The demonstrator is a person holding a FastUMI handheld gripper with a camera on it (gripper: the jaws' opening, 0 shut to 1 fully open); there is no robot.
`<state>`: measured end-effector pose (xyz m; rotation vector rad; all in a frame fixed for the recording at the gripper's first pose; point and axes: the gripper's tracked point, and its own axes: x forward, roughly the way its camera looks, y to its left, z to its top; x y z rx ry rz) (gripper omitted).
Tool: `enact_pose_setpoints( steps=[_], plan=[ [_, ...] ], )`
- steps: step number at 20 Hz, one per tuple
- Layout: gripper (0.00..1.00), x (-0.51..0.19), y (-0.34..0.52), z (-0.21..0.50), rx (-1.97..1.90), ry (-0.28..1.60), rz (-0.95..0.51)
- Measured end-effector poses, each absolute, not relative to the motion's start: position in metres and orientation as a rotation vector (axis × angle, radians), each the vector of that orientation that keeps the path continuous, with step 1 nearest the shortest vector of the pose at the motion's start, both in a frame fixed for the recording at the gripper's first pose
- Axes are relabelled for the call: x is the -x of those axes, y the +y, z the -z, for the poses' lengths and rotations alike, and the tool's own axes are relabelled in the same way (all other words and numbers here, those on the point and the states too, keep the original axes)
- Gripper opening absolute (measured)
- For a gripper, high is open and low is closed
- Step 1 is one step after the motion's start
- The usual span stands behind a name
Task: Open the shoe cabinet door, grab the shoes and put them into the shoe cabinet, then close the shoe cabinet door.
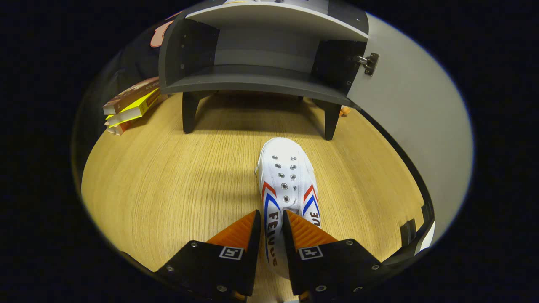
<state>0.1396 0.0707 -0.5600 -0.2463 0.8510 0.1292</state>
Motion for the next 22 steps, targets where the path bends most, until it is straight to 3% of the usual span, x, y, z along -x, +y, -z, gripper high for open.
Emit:
enact_pose_setpoints(
  steps=[2,5,13,22],
  plan=[
    [0.24,-0.141,0.073,0.559,0.209,0.847,-0.138],
    [0.00,-0.141,0.077,0.559,0.198,0.857,-0.152],
    [0.00,-0.152,0.069,0.491,0.180,0.812,-0.154],
    [0.00,-0.170,0.077,0.334,0.202,0.666,-0.191]
  ],
)
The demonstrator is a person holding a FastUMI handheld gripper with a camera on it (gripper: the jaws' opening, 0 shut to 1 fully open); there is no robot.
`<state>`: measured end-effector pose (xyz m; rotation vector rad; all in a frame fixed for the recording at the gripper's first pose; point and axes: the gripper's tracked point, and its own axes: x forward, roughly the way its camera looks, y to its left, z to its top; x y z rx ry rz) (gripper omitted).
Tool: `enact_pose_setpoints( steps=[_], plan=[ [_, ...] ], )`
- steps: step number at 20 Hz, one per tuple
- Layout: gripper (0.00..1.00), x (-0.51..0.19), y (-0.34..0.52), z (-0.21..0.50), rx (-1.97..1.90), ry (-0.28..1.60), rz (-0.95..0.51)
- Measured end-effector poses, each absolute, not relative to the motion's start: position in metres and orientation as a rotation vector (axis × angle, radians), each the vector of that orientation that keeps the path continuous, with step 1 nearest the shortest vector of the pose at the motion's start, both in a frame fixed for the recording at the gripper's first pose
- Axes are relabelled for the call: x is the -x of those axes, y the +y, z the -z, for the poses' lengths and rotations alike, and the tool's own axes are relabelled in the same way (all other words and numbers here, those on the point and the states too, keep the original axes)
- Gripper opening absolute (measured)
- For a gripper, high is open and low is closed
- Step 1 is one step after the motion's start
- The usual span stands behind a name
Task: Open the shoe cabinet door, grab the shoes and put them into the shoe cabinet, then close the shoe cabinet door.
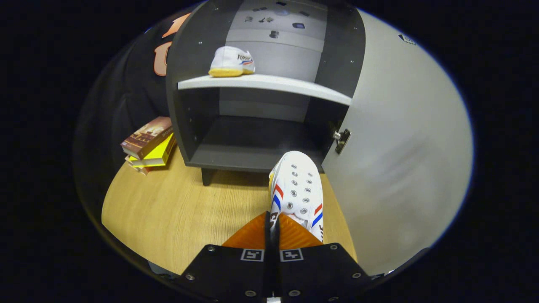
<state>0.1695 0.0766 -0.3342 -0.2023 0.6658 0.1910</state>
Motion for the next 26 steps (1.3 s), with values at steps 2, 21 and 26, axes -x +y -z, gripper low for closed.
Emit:
enact_pose_setpoints(
  steps=[2,21,26],
  plan=[
    [0.00,-0.174,0.080,0.294,0.203,0.625,-0.211],
    [0.00,-0.367,0.142,0.096,0.306,0.382,-0.254],
    [0.00,-0.430,0.166,0.121,0.287,0.384,-0.248]
  ],
)
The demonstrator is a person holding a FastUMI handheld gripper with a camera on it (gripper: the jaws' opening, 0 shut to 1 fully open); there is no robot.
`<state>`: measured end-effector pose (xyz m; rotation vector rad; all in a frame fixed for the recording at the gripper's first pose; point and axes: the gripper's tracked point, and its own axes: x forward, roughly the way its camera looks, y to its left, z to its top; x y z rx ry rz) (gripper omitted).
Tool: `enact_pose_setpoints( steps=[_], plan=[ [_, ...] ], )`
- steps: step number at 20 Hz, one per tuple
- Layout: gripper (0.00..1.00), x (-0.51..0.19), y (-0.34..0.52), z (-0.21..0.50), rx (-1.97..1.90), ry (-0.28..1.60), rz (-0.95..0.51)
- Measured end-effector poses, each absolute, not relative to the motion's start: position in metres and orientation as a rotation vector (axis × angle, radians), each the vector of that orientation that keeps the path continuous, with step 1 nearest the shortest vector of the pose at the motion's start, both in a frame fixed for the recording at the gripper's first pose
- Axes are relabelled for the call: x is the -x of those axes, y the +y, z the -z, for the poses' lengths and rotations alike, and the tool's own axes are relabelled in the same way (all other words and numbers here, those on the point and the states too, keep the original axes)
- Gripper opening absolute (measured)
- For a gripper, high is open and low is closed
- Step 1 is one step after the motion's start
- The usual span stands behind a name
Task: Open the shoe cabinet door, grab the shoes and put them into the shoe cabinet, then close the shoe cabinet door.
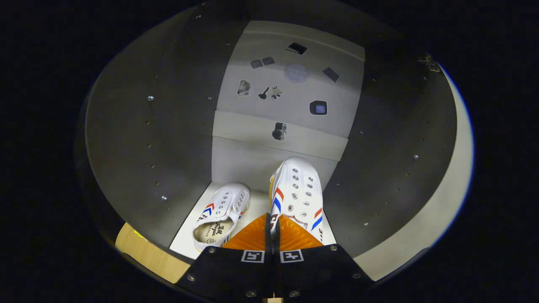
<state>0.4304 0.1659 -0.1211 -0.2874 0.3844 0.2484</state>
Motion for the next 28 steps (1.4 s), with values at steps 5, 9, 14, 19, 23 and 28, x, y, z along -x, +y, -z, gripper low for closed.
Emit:
enact_pose_setpoints(
  steps=[5,9,14,19,23,28],
  plan=[
    [0.00,-0.451,0.159,0.172,0.398,0.487,-0.205],
    [0.00,-0.457,0.151,0.198,0.407,0.528,-0.177],
    [0.03,-0.454,0.141,0.213,0.391,0.564,-0.167],
    [0.38,-0.444,0.133,0.191,0.490,0.464,-0.133],
    [0.68,-0.405,0.145,0.154,0.424,0.393,-0.202],
    [0.94,-0.336,0.142,0.092,0.299,0.292,-0.269]
  ],
)
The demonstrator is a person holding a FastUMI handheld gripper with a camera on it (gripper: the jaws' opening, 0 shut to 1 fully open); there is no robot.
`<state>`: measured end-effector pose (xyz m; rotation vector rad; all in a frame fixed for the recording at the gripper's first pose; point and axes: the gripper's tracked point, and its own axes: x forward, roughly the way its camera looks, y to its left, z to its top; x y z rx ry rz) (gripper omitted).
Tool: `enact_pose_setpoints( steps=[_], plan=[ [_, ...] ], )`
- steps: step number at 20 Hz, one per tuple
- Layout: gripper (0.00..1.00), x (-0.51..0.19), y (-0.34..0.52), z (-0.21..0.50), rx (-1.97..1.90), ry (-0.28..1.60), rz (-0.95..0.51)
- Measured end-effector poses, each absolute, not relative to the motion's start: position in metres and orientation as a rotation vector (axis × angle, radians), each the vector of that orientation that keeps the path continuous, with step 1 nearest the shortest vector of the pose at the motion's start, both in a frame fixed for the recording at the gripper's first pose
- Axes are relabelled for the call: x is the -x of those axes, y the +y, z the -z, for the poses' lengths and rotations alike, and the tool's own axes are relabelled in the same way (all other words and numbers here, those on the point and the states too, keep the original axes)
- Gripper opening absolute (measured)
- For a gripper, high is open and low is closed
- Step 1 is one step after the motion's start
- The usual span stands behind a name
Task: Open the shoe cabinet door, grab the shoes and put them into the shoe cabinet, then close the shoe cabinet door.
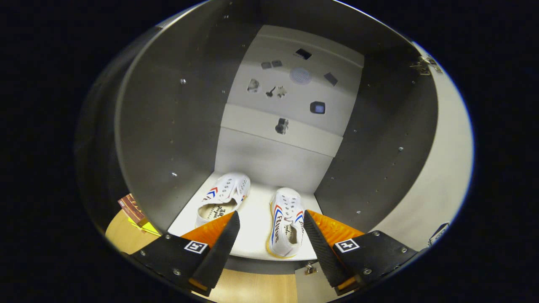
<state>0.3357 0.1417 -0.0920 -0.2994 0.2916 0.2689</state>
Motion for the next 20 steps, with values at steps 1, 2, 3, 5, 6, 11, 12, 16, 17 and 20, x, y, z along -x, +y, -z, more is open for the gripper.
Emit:
enact_pose_setpoints(
  steps=[1,2,3,5,6,11,12,16,17,20],
  plan=[
    [0.95,-0.321,0.136,0.078,0.290,0.269,-0.265],
    [0.95,-0.307,0.130,0.065,0.283,0.243,-0.264],
    [0.95,-0.291,0.124,0.053,0.275,0.216,-0.261],
    [0.95,-0.262,0.111,0.037,0.260,0.187,-0.251],
    [0.95,-0.247,0.104,0.028,0.254,0.183,-0.247],
    [0.95,-0.170,0.054,-0.011,0.268,0.161,-0.216],
    [0.95,-0.156,0.045,-0.018,0.261,0.158,-0.214],
    [0.95,-0.098,0.002,-0.044,0.183,0.164,-0.187],
    [0.95,-0.086,-0.010,-0.051,0.179,0.160,-0.171],
    [0.95,-0.058,-0.053,-0.071,0.179,0.138,-0.106]
  ],
)
